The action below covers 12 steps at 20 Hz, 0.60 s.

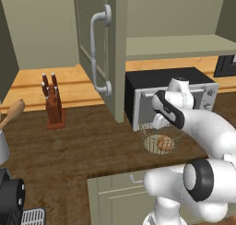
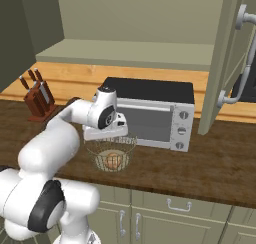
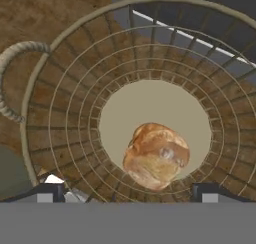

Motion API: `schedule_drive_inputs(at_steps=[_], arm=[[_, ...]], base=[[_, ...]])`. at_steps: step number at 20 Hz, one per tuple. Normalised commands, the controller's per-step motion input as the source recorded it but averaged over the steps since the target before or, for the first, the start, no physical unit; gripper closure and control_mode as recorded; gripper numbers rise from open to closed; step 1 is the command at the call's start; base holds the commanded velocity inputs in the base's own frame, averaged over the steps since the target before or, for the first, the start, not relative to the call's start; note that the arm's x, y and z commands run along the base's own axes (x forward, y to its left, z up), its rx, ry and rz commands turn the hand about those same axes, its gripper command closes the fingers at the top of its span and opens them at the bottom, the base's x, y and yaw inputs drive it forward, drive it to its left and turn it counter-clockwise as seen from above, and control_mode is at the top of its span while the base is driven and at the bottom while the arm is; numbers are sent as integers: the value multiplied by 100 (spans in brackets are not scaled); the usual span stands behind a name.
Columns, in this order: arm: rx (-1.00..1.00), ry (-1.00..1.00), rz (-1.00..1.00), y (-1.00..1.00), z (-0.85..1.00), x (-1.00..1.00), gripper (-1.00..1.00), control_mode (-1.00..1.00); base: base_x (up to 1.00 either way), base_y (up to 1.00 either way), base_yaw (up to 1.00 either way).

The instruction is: Open the cabinet, pick up the bread from the cabinet and place it in the basket. Then move the basket to the dining counter.

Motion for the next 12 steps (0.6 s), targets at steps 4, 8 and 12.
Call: schedule_drive_inputs(at_steps=[4,8,12], arm=[[0,7,0,54,23,-86,-100,-100],[0,1,0,48,7,-54,-100,-100],[-4,0,4,26,-23,-10,-100,-100]], base=[[0,0,0],[0,0,0],[0,0,0]])
